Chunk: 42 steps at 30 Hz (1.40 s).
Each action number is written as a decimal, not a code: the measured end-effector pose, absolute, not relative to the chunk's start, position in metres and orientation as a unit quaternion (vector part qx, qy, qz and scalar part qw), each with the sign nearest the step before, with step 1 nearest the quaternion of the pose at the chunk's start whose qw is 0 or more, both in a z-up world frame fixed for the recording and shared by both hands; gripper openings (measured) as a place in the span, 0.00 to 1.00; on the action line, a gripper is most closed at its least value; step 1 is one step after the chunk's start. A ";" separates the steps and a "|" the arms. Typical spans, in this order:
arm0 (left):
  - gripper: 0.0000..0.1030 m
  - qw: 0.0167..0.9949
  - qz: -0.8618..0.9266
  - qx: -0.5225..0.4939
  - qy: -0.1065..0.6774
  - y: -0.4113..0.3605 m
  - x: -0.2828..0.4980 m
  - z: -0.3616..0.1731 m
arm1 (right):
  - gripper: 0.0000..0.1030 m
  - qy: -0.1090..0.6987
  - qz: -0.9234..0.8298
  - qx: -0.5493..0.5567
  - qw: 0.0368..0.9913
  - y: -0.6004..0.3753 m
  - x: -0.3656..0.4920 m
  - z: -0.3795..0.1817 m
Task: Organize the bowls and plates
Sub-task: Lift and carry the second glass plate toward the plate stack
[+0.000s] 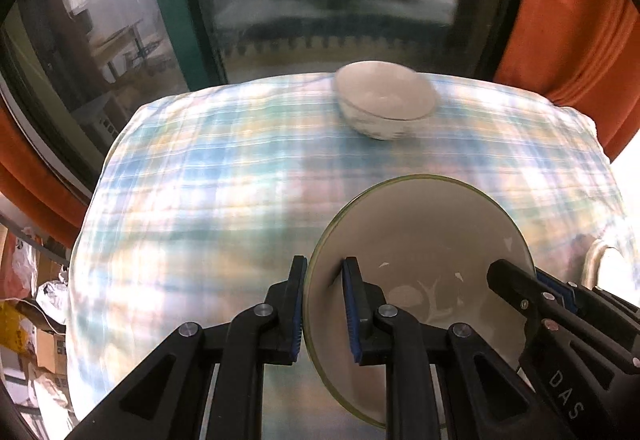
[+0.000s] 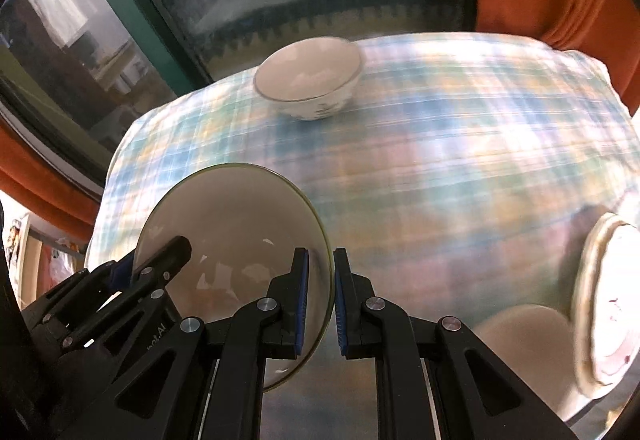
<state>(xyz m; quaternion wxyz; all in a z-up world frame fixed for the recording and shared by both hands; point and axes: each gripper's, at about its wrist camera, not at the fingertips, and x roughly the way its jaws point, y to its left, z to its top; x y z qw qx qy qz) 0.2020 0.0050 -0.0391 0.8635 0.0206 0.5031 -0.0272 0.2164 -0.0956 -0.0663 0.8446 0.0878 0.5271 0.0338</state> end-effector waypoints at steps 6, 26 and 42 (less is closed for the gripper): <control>0.15 0.868 -0.032 0.009 0.496 -0.035 0.172 -0.031 | 0.14 0.512 0.036 0.074 0.855 -0.140 0.186 -0.047; 0.17 0.876 -0.002 -0.001 0.483 -0.095 0.123 -0.027 | 0.14 0.487 0.074 0.074 0.867 -0.214 0.146 -0.031; 0.17 0.854 -0.014 0.004 0.520 -0.128 0.107 -0.061 | 0.14 0.529 0.052 0.063 0.844 -0.244 0.124 -0.069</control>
